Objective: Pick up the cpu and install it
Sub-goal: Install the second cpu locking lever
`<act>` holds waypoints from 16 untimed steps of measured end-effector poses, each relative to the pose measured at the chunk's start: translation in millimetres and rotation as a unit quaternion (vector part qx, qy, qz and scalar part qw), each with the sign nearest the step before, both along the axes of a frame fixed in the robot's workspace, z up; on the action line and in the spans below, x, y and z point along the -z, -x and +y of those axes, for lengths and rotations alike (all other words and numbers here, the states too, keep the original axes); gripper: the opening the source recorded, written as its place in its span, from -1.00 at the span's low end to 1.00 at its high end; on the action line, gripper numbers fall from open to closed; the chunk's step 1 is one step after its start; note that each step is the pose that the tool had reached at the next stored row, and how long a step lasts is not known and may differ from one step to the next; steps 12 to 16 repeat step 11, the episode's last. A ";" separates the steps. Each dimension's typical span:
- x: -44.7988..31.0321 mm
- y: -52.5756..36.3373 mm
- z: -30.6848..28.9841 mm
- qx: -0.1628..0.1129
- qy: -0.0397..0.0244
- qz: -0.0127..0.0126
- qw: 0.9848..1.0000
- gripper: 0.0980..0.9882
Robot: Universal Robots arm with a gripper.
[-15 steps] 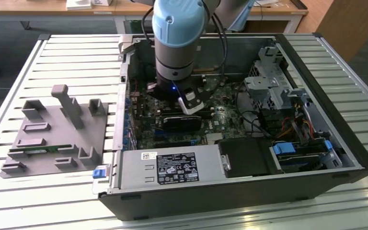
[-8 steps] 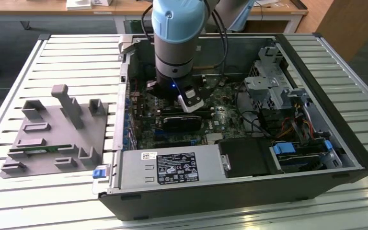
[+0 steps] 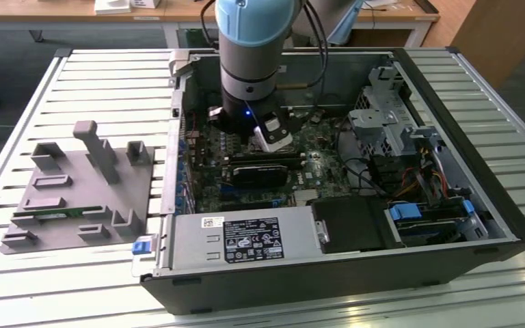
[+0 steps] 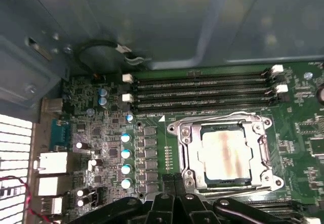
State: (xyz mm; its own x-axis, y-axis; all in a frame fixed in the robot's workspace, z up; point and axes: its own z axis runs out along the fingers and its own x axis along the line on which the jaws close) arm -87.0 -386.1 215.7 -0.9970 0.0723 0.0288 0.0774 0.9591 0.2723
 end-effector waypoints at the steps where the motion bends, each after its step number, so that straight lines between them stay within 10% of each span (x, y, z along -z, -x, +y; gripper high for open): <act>1: -1.8 0.0 0.0 0.000 -0.001 0.000 1.000 -0.98; 16: -20.1 0.0 0.0 0.000 -0.006 0.000 1.000 -0.98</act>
